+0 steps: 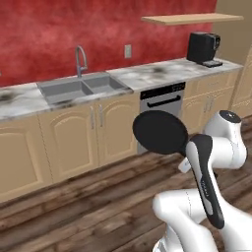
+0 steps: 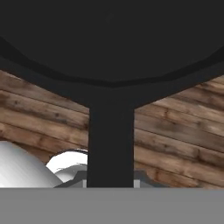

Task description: Move the pot and pan from the stove into the sink.

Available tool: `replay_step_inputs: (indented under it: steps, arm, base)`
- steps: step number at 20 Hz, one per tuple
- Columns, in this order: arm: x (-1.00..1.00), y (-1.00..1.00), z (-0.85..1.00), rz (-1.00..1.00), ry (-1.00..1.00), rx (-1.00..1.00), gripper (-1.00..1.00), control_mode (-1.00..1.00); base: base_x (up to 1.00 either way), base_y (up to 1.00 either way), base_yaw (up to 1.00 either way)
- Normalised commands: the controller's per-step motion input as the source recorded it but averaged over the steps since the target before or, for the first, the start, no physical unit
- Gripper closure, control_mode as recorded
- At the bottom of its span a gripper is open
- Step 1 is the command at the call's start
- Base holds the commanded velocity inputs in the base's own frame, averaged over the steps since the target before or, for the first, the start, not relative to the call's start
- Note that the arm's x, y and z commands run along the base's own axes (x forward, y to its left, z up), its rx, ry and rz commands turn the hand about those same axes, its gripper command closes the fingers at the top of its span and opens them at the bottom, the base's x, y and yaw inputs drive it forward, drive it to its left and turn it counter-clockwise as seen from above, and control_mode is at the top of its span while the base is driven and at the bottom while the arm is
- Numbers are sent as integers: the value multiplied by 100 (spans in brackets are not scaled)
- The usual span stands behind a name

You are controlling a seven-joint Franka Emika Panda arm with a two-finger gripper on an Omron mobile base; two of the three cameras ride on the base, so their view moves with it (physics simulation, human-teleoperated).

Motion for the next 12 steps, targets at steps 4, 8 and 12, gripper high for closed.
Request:
replay_step_inputs:
  steps: [4, 8, 12]
  arm:
    - [0, 0, 0, 0, 0, 0, 100, 100]
    - [0, 0, 0, 0, 0, 0, 100, 100]
    - [0, 0, 0, 0, 0, 0, 100, 100]
  base:
    - [88, 32, 0]
    - [87, 33, 0]
    - [85, 33, 0]
